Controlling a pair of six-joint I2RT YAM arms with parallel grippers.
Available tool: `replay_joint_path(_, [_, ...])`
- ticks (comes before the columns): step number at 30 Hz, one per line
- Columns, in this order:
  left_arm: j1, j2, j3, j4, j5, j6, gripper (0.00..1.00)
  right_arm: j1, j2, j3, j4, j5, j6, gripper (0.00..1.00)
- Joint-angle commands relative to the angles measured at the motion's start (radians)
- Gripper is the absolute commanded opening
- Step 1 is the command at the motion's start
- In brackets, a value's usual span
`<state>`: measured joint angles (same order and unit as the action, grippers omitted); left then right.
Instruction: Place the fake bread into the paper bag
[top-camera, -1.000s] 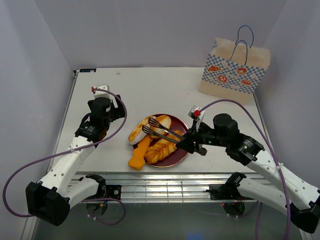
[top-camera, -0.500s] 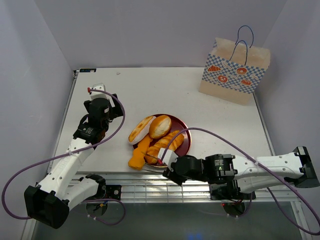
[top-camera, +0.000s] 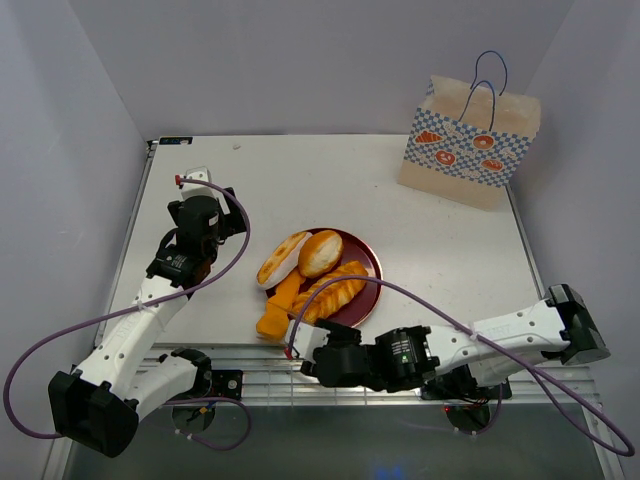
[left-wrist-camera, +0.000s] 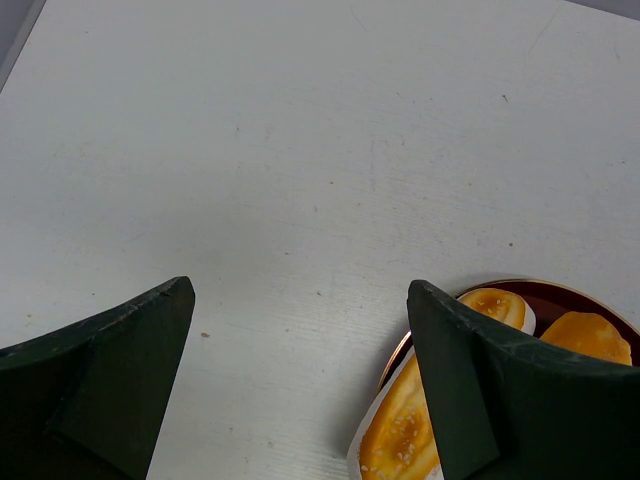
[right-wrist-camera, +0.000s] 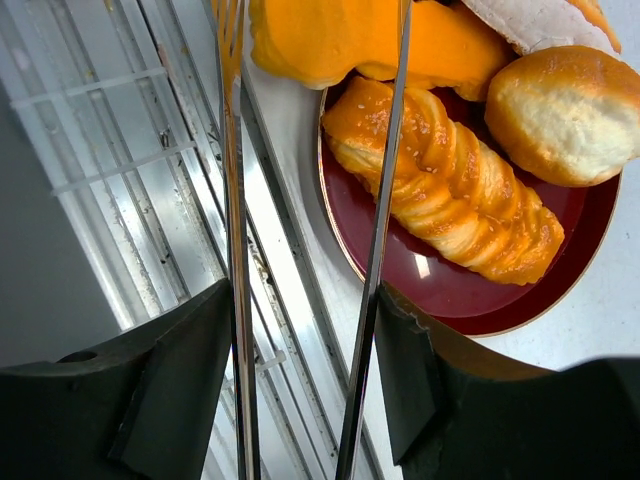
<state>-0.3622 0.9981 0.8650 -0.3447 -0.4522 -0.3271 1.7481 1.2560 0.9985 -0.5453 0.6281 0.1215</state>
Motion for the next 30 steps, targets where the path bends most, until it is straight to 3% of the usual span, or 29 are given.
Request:
replay_joint_path(1, [-0.004, -0.016, 0.026, -0.002, 0.006, -0.007, 0.98, 0.014, 0.037, 0.055, 0.021, 0.068, -0.023, 0.62])
replay_joint_path(10, [-0.004, -0.019, 0.026, -0.002, 0.015, -0.007, 0.98, 0.025, 0.146, 0.078, 0.048, 0.025, -0.040, 0.62])
replay_joint_path(18, [-0.004, -0.018, 0.028, -0.002, 0.023, -0.007, 0.98, 0.040, 0.258, 0.141, -0.014, 0.203, -0.022, 0.62])
replay_joint_path(30, [-0.004, -0.016, 0.029, -0.002, 0.037, -0.007, 0.98, 0.045, 0.273, 0.177, -0.099, 0.229, 0.029, 0.40])
